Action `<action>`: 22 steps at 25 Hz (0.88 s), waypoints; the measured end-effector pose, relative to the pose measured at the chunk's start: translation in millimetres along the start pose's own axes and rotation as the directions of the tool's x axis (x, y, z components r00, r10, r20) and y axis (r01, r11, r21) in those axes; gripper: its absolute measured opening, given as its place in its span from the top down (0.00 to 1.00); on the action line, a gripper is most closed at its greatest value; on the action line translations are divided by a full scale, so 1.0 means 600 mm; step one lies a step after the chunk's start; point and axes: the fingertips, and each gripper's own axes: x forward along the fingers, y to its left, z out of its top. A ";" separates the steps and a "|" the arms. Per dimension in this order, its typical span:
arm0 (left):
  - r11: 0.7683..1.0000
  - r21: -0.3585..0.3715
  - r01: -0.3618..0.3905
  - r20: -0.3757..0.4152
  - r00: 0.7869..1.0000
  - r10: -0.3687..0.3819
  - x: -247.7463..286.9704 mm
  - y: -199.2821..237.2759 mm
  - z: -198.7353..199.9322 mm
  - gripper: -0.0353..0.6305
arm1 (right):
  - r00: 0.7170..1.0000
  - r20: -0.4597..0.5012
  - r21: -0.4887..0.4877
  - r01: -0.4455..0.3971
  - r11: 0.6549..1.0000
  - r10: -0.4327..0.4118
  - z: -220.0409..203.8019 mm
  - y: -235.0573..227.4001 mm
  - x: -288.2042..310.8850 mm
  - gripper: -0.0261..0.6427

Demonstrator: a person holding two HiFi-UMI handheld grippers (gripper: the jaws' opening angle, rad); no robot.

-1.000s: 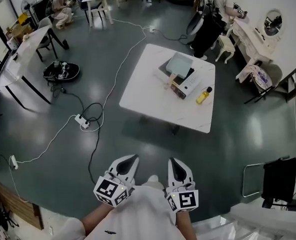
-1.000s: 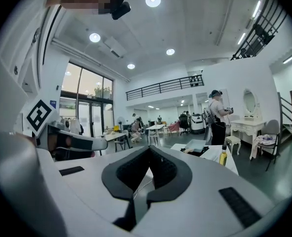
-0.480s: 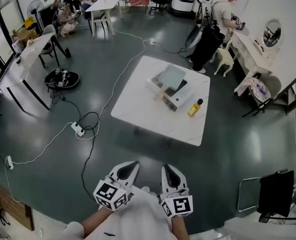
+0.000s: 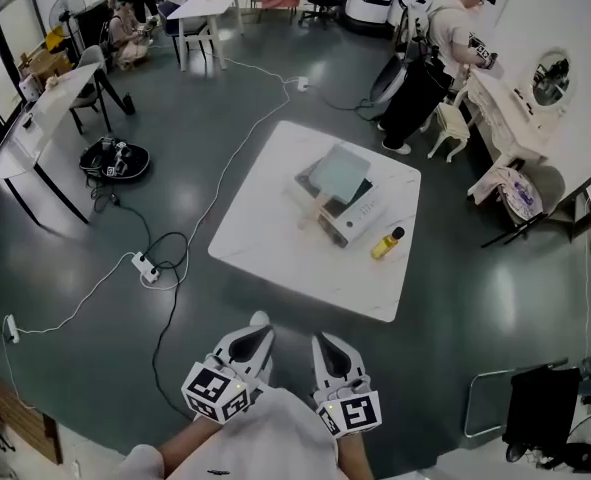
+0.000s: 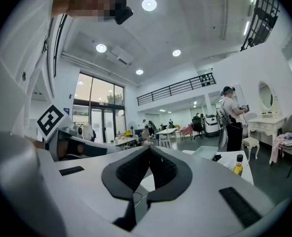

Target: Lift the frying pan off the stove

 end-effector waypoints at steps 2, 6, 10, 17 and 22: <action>1.000 -0.002 0.012 -0.002 1.000 -0.012 0.037 0.032 0.020 0.94 | 1.000 -0.004 -0.001 0.019 1.000 -0.019 0.005 -0.027 0.040 0.96; 0.998 -0.001 0.061 -0.017 0.998 -0.061 0.119 0.087 0.070 0.94 | 0.998 -0.003 0.014 0.059 0.998 -0.059 0.022 -0.082 0.123 0.96; 0.995 -0.004 0.096 -0.018 0.995 -0.096 0.182 0.159 0.120 0.94 | 0.995 -0.007 0.026 0.104 0.994 -0.104 0.036 -0.123 0.214 0.96; 0.981 -0.014 0.195 -0.069 0.978 -0.196 0.288 0.252 0.143 0.94 | 0.981 0.005 0.062 0.195 0.979 -0.196 0.036 -0.201 0.325 0.96; 0.973 -0.035 0.228 -0.102 0.968 -0.230 0.328 0.274 0.153 0.94 | 0.974 0.003 0.164 0.224 0.961 -0.228 0.031 -0.241 0.361 0.96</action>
